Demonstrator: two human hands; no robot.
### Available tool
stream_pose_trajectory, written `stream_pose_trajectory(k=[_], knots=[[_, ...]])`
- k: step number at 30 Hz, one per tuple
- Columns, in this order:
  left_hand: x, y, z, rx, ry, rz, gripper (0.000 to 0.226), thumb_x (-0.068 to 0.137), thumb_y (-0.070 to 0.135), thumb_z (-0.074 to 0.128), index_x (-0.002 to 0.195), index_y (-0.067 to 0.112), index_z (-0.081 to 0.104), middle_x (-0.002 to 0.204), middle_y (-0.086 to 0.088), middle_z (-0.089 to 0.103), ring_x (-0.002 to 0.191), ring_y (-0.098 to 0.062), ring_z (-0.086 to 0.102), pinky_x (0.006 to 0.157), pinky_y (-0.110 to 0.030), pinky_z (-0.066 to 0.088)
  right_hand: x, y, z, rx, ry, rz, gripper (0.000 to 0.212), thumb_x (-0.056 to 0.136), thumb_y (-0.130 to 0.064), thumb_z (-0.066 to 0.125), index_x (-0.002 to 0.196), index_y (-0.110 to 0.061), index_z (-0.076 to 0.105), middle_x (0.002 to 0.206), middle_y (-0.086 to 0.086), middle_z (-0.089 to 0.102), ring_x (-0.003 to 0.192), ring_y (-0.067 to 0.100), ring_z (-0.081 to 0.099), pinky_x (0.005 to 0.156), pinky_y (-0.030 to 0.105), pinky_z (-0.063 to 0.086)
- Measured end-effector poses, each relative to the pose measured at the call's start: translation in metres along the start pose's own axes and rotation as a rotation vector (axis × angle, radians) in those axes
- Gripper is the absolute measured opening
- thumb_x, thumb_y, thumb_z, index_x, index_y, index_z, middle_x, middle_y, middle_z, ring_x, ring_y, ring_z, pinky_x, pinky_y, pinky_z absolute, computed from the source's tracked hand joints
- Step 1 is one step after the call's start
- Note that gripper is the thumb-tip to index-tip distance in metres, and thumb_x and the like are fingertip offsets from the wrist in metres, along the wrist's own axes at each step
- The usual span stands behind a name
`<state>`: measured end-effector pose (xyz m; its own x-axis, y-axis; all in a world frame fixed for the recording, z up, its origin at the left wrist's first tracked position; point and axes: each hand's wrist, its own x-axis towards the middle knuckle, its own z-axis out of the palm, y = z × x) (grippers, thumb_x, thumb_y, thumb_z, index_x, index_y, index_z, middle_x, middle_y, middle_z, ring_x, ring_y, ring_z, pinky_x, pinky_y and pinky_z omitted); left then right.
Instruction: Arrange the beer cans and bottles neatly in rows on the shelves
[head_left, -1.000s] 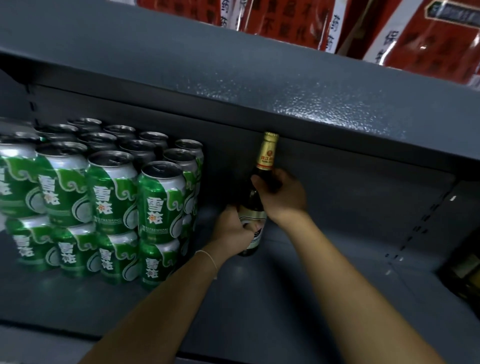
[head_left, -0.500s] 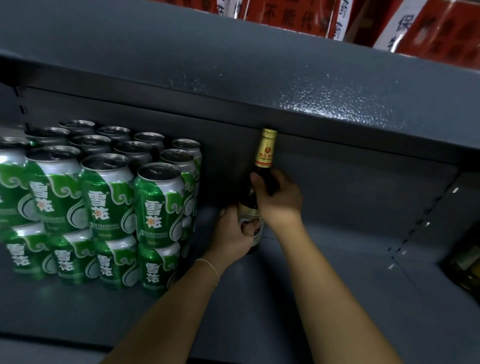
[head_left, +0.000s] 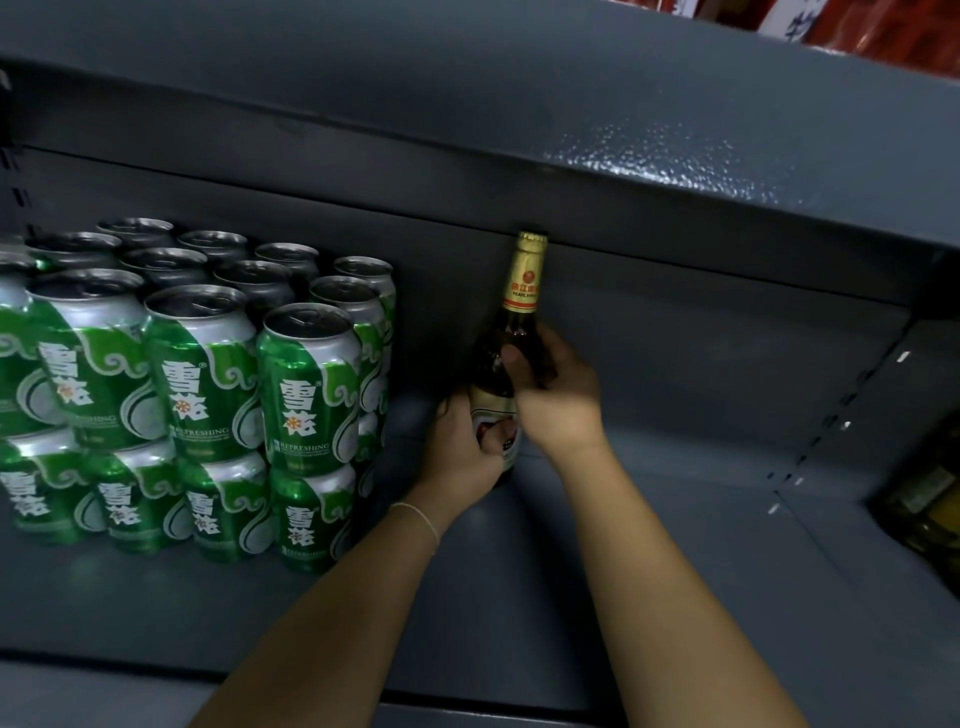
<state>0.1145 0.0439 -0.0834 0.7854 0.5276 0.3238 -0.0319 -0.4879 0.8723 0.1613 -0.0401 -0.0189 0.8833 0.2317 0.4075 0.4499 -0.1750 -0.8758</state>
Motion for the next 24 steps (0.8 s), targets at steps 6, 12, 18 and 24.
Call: stream_pose_trajectory(k=[6,12,18,24], knots=[[-0.002,-0.001,-0.005,-0.06,-0.027,-0.05,0.043,0.083,0.023,0.066,0.123,0.013,0.054,0.117,-0.01,0.061,0.106,-0.025,0.06,0.089,-0.034,0.051,-0.004,0.001,0.002,0.007,-0.016,-0.002,0.043,0.088,-0.032,0.065,0.13,-0.023,0.06,0.117,-0.004,0.071,0.106,0.014,0.067,0.097,0.042,0.053],[0.001,0.008,-0.018,0.165,-0.176,-0.13,0.046,0.084,0.043,0.068,0.12,0.015,0.058,0.118,-0.006,0.065,0.106,-0.024,0.063,0.087,-0.032,0.052,-0.007,-0.004,-0.014,-0.096,-0.095,0.016,0.046,0.091,-0.027,0.066,0.135,-0.022,0.056,0.125,0.001,0.067,0.115,0.021,0.063,0.101,0.042,0.05],[-0.028,0.06,-0.024,0.791,-0.213,0.054,0.038,0.091,0.049,0.053,0.098,0.012,0.062,0.098,-0.008,0.062,0.094,-0.029,0.062,0.068,-0.031,0.044,-0.015,0.002,-0.072,0.164,0.077,0.132,0.039,0.091,-0.011,0.069,0.127,-0.003,0.058,0.115,0.009,0.066,0.093,0.008,0.062,0.076,0.009,0.048],[-0.05,0.129,0.039,0.431,-0.252,0.364,0.03,0.092,0.034,0.057,0.097,0.006,0.065,0.09,-0.009,0.068,0.084,-0.027,0.063,0.074,-0.039,0.053,-0.026,0.004,-0.18,0.119,0.253,0.058,0.016,0.09,-0.004,0.065,0.103,-0.013,0.065,0.091,-0.001,0.069,0.077,0.005,0.061,0.081,0.025,0.051]])
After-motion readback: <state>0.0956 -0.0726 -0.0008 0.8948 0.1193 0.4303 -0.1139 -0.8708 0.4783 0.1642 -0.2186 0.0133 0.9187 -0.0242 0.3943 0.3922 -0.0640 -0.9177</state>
